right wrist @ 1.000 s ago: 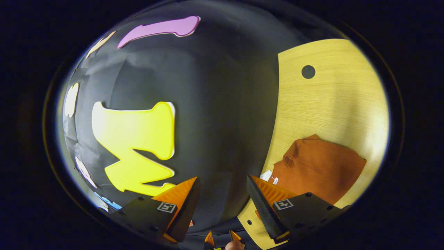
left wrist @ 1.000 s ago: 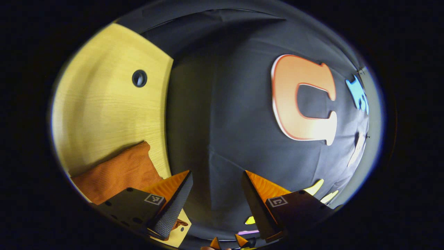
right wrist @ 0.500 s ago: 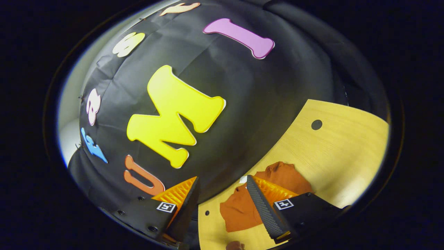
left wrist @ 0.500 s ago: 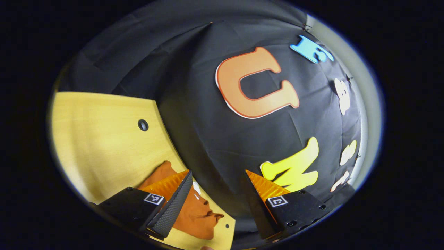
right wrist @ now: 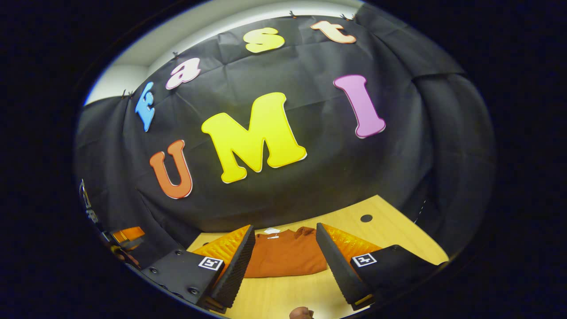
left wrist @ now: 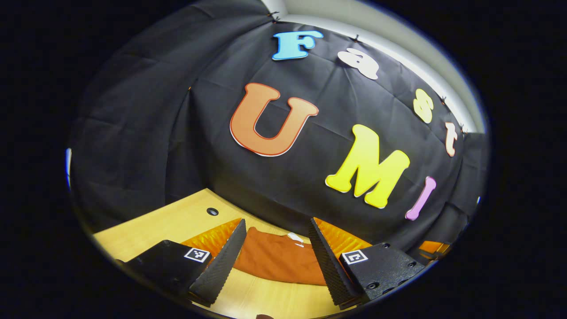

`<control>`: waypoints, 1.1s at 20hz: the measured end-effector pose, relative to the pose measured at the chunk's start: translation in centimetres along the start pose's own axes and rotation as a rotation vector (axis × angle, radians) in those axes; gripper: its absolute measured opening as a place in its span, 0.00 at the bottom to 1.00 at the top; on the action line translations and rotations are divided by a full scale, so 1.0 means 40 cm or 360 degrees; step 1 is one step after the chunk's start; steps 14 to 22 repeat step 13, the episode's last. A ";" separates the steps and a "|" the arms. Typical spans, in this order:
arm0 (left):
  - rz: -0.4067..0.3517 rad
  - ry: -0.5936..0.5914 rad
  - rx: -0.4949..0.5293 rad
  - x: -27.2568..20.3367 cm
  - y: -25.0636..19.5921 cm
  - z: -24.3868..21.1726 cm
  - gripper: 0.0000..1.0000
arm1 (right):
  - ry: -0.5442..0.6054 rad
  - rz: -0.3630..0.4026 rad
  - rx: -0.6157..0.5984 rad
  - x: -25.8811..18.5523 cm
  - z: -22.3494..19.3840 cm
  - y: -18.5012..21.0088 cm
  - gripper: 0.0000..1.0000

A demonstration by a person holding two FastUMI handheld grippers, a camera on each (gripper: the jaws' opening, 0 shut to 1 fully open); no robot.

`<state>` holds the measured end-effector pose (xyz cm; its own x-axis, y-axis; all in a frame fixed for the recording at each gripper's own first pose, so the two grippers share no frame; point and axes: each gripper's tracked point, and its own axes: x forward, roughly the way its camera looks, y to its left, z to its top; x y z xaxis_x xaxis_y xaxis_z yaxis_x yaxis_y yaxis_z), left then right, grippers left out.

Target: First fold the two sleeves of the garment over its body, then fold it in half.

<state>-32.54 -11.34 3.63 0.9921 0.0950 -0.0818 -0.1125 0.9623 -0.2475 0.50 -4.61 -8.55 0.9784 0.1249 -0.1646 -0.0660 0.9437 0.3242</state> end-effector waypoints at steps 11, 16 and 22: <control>-0.0019 0.0075 0.0420 -0.247 -0.028 -0.127 0.95 | -0.0069 0.0129 -0.0456 -0.252 -0.070 0.073 0.95; -0.0020 0.0057 0.0447 -0.269 -0.031 -0.137 0.96 | -0.0085 0.0156 -0.0479 -0.299 -0.081 0.092 0.98; -0.0020 0.0057 0.0447 -0.269 -0.031 -0.137 0.96 | -0.0085 0.0156 -0.0479 -0.299 -0.081 0.092 0.98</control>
